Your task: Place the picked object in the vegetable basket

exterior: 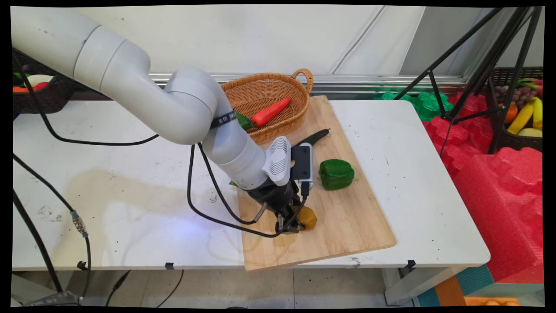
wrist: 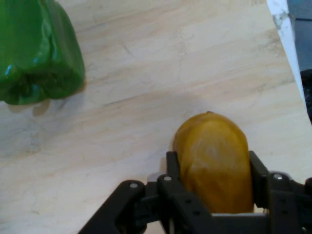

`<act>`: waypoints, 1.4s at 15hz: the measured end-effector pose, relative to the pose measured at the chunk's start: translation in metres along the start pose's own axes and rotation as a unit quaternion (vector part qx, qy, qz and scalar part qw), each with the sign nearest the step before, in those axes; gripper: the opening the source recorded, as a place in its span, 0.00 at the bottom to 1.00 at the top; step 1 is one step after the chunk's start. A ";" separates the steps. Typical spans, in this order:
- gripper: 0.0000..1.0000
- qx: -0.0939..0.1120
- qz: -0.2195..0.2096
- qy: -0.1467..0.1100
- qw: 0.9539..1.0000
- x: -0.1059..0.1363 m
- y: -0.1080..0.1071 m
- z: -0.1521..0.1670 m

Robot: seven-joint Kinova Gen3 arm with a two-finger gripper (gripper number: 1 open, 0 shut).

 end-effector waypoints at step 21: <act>0.00 0.185 -0.171 0.167 0.953 -0.009 -0.104 -0.187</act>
